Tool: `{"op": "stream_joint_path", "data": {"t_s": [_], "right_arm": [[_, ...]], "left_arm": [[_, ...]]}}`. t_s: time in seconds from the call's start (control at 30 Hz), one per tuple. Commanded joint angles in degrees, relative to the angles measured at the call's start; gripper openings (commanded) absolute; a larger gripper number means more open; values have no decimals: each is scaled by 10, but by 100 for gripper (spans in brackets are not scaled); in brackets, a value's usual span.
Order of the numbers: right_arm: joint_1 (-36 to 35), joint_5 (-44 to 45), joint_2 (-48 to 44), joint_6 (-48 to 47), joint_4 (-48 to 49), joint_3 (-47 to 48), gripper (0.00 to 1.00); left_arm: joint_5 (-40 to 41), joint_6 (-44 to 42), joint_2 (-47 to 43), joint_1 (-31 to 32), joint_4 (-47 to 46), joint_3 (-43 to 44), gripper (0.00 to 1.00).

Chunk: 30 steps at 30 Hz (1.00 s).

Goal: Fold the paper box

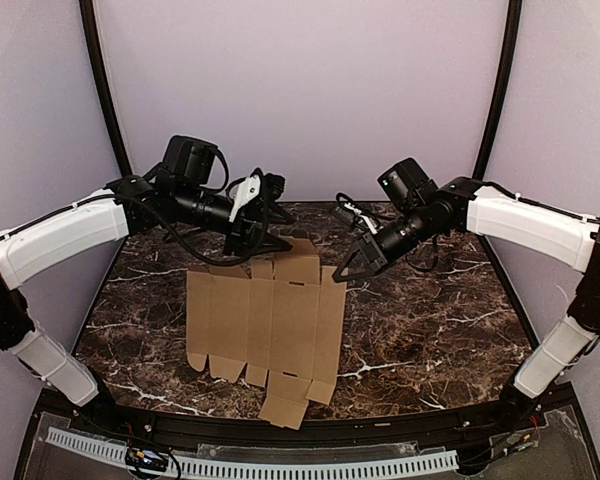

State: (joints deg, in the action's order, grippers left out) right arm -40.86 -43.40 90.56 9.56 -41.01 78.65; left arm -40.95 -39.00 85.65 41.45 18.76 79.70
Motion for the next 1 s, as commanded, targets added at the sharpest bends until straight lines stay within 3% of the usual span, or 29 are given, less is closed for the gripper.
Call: {"op": "stream_joint_path", "data": {"t_s": [0.0, 0.2, 0.4, 0.57, 0.67, 0.77, 0.9, 0.97], "right_arm": [[-6, -15, 7, -2, 22, 17, 0], [-14, -13, 6, -3, 22, 21, 0], [-17, -8, 8, 1, 25, 21, 0], [-20, 5, 9, 5, 26, 19, 0], [-21, 9, 9, 6, 26, 19, 0], [-23, 16, 4, 8, 28, 17, 0], [-23, 34, -12, 11, 33, 7, 15], [-23, 48, -25, 11, 37, -4, 30]], "left_arm": [[15, -27, 15, 10, 5, -3, 50], [29, -36, 30, 13, 9, 5, 49], [35, -39, 36, 14, 14, 10, 38], [34, -40, 38, 14, 22, 10, 23], [33, -43, 38, 15, 27, 12, 6], [33, -43, 38, 15, 31, 13, 1], [43, -46, 36, 15, 38, 12, 1], [57, -47, 32, 15, 38, 10, 1]]}}
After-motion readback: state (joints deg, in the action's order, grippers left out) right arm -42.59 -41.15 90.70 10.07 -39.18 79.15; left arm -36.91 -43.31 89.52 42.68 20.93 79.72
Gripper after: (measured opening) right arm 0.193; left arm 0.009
